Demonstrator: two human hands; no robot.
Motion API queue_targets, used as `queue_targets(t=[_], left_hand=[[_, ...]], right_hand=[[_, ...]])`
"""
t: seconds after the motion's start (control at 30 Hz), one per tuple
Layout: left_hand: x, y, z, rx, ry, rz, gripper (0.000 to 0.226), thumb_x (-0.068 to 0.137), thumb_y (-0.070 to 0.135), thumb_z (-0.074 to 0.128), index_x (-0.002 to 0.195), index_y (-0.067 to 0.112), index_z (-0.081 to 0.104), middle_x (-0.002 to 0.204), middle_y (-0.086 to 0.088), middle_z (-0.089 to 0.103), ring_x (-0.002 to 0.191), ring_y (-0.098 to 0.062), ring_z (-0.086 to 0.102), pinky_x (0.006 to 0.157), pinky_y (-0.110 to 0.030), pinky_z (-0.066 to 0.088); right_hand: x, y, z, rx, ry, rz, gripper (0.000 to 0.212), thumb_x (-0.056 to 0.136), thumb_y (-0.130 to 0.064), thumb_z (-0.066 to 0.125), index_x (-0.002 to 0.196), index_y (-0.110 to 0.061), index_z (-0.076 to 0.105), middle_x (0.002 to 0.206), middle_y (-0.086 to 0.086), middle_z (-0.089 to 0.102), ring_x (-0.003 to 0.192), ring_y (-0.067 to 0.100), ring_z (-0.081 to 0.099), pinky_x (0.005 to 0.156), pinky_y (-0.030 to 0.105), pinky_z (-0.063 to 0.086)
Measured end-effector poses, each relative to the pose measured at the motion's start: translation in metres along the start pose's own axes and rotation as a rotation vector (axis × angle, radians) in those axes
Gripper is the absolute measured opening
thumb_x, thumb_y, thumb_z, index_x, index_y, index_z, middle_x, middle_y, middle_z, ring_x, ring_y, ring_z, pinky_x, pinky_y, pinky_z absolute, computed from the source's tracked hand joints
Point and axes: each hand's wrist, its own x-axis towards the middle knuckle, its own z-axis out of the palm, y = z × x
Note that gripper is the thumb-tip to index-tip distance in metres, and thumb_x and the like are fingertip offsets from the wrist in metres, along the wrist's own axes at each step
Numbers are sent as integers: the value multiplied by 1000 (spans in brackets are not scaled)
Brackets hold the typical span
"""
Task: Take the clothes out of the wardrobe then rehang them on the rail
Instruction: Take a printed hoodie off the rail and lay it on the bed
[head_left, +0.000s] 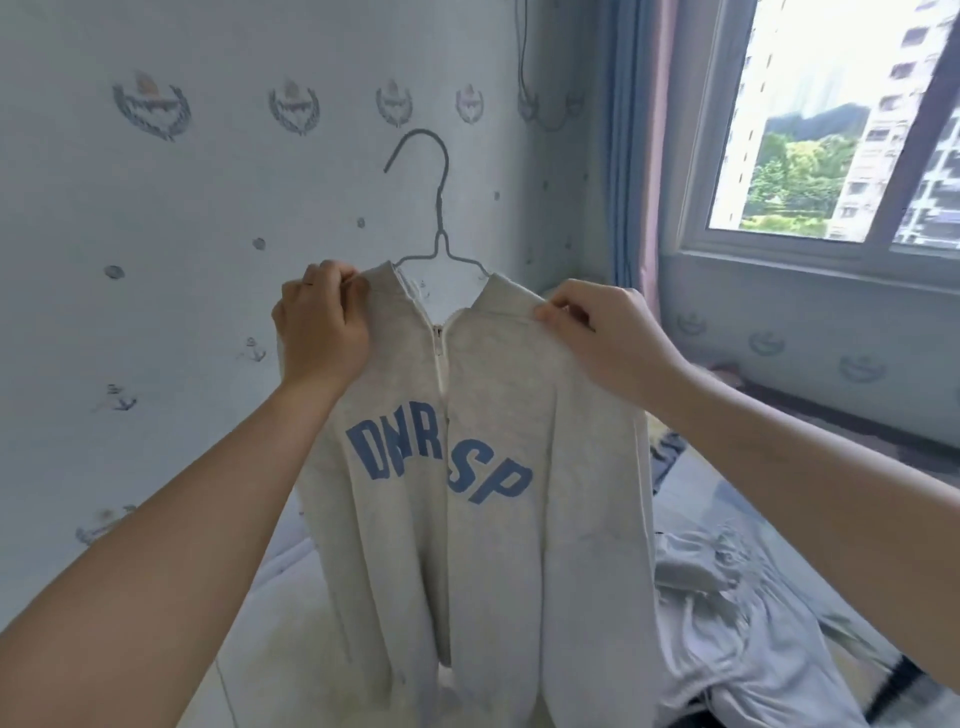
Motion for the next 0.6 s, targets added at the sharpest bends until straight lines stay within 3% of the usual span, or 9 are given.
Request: queue_targets(t=[0.13,0.37,0.6], left_hand=[[19,-40,56,-20,-104,15,25,102,30,42,106,15,62,109,-8,67,109,-36,55,96,-50,39],[34,-89,152,-48,-261,1,24,103,33,43,106,16,60,110,-4,64,113,-33,49,99,-47,32],[38,-112,238,-15,-374,-19,22,103,31,47,107,15,62,112,-8,64,111,-36,49,95,-44,30]], right_hand=[[21,32,41,-51,-67,74,23,95,-41,57,85,-23,66,65,-8,60,62,12,55,62,35,49],[45,96,94,-157,-180,225,17,97,-40,53,88,-32,65,65,-12,60,61,5,50,56,27,35],[59,169,131,-178,-279,333,9,96,-36,55,92,-33,62,76,-13,61,69,9,55,69,39,53]])
